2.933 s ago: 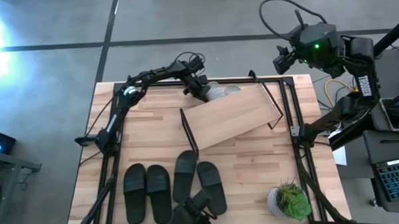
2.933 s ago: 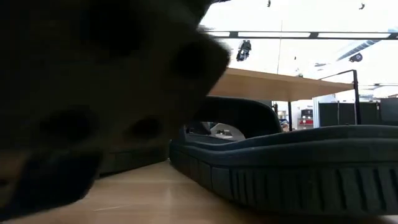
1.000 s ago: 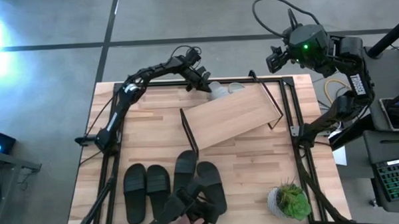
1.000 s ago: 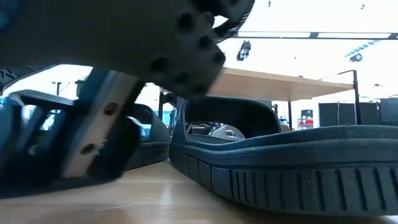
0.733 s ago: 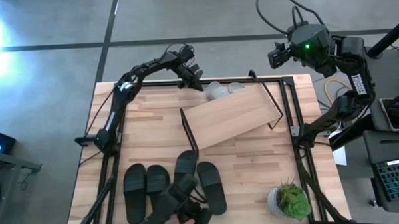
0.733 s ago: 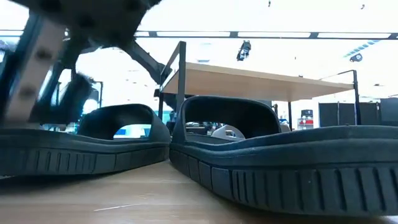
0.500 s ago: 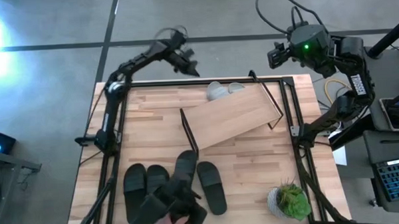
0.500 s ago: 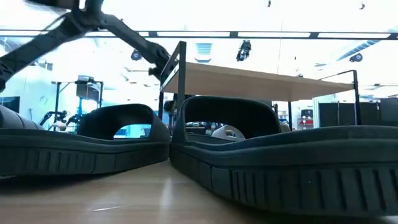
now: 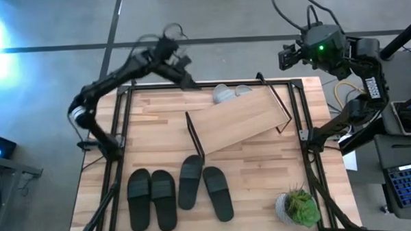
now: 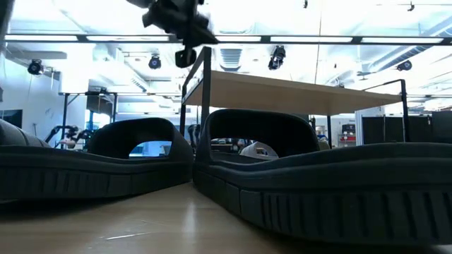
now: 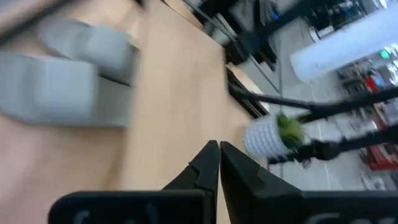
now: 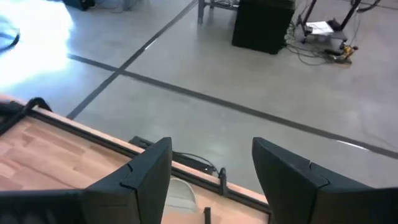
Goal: Pick and place slides into the shelf
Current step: Adjust the shelf on the table
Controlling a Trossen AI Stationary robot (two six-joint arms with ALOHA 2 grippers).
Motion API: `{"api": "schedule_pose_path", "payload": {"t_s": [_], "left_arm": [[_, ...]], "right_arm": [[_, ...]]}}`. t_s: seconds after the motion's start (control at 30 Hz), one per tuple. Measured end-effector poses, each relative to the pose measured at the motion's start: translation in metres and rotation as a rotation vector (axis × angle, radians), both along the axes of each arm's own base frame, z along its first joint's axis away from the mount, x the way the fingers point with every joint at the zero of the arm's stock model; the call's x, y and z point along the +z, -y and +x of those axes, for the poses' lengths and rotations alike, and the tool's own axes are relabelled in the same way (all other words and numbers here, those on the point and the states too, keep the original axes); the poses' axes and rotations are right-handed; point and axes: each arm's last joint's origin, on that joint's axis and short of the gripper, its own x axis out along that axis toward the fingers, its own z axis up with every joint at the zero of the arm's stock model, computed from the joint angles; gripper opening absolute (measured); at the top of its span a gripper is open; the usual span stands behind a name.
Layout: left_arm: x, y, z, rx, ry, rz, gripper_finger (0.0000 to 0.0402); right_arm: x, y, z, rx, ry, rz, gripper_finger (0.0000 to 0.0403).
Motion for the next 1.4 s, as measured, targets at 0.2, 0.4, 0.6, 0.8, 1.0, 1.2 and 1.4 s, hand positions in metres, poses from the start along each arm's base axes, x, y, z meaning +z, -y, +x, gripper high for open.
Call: {"api": "schedule_pose_path", "payload": {"t_s": [0.2,0.4,0.6,0.8,1.0,1.2,1.4], "left_arm": [[-0.013,0.077,0.005,0.128,0.040,-0.056,0.0000],[-0.037,0.151,0.010,0.111,0.048,-0.130,0.0000],[-0.058,0.196,0.029,0.039,-0.072,-0.126,0.0000],[-0.072,0.218,0.052,-0.001,-0.326,0.058,0.0000],[-0.047,0.238,0.077,0.008,-0.437,0.366,0.0000],[-0.039,0.257,0.107,0.006,-0.456,0.439,0.0000],[-0.071,0.279,0.136,-0.049,-0.524,0.404,0.0000]], "right_arm": [[-0.001,-0.002,0.002,0.084,0.020,0.062,0.0215],[-0.001,-0.002,0.003,0.110,0.027,0.082,0.0215],[-0.002,-0.001,0.006,0.111,0.026,0.084,0.0215],[-0.004,0.000,0.010,0.111,0.014,0.089,0.0215],[-0.007,0.002,0.016,0.121,-0.009,0.098,0.0215],[-0.007,0.002,0.017,0.142,-0.033,0.091,0.0215],[-0.007,0.002,0.017,0.155,-0.049,0.084,0.0215]]}}
